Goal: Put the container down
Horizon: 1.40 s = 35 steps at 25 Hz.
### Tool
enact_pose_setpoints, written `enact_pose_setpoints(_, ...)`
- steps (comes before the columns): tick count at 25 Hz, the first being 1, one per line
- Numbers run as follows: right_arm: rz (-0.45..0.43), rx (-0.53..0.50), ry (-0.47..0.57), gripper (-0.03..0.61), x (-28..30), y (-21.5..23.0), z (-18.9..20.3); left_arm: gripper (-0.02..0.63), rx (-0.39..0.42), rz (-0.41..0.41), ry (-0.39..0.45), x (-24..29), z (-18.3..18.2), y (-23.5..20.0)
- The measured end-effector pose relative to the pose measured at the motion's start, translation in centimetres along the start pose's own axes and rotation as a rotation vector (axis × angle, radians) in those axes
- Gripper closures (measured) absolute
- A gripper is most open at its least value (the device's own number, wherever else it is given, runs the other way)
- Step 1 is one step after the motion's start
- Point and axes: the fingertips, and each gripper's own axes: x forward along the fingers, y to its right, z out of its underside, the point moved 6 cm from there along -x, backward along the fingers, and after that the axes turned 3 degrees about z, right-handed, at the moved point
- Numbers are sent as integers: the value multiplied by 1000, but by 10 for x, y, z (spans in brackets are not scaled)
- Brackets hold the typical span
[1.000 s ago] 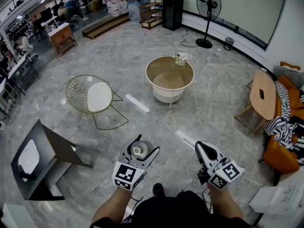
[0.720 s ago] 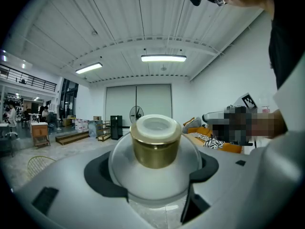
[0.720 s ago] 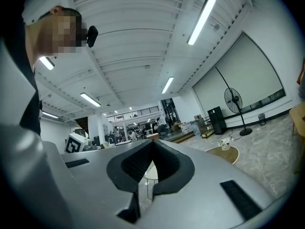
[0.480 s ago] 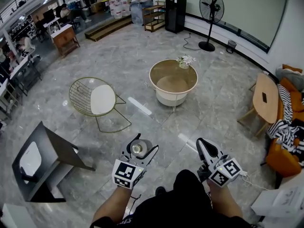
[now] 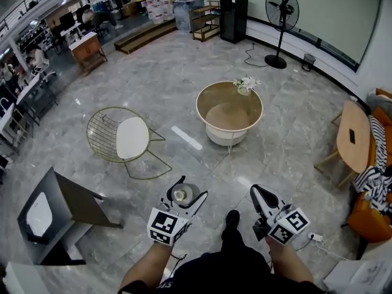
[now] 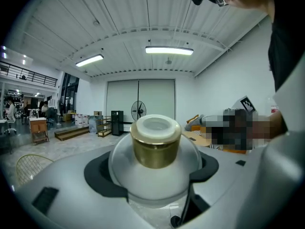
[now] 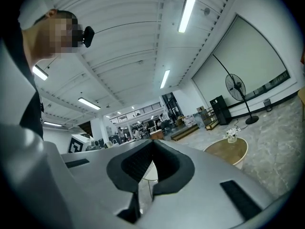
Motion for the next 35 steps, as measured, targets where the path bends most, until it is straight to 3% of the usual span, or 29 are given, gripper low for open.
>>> enact_pose_setpoints(11, -50, 61, -51, 564, 92, 170, -59, 275, -5, -67, -32, 171, -55, -69)
enact_pose_setpoints(16, -73, 79, -63, 563, 125, 226, -81, 275, -10, -86, -42, 231, -70, -90)
enact_pose_setpoints(24, -85, 88, -54, 563, 135, 267, -108, 275, -13, -83, -48, 281, -83, -93)
enact_pose_setpoints(35, -37, 91, -13, 563, 146, 310, -136, 275, 4, -53, -24, 334, -98, -112)
